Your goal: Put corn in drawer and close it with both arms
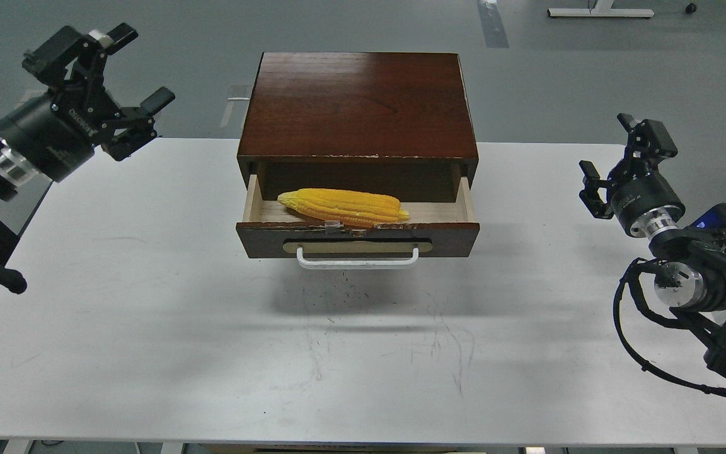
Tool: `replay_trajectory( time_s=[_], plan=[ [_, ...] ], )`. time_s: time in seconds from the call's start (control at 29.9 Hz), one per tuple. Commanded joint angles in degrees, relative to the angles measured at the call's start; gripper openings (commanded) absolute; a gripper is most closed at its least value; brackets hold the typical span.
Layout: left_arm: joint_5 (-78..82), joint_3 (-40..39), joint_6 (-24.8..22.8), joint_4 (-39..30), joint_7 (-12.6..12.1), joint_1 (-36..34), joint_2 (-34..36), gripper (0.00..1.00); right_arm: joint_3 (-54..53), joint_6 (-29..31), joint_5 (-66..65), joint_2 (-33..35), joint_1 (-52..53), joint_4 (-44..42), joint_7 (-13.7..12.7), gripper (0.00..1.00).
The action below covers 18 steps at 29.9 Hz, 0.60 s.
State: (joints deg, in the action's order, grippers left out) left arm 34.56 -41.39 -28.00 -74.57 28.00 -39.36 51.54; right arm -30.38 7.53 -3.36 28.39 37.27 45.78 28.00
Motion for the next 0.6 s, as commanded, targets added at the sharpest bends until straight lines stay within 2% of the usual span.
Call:
replay_trajectory(
  time_s=[0.0,0.1,0.3,0.43,0.57],
  plan=[
    [10.84,0.00,0.00,-4.95,0.00,-5.88,0.23,0.99,0.32,0.12,-0.07,0.09,0.00,0.01,0.00,1.00],
    [19.90,0.08,0.00,-10.84,0.00,-10.28,-0.47,0.98,0.41,0.12,-0.07,0.09,0.08,0.10,0.00,1.00],
    [36.59,0.61,0.00,-19.64,0.00,-13.28,-5.73,0.98,0.49,0.12,-0.16,0.09,-0.09,0.10,0.00,1.00],
    [48.74,1.84,0.00,-21.58,0.00,-12.67,-9.87,0.98,0.49,0.12,-0.33,0.09,-0.53,0.01,0.00,1.00],
    [55.09,8.25,0.00,-22.20,0.00,-12.49,-13.74,0.98,0.85,0.12,-0.60,0.26,-0.88,-0.08,0.00,1.00]
  ],
)
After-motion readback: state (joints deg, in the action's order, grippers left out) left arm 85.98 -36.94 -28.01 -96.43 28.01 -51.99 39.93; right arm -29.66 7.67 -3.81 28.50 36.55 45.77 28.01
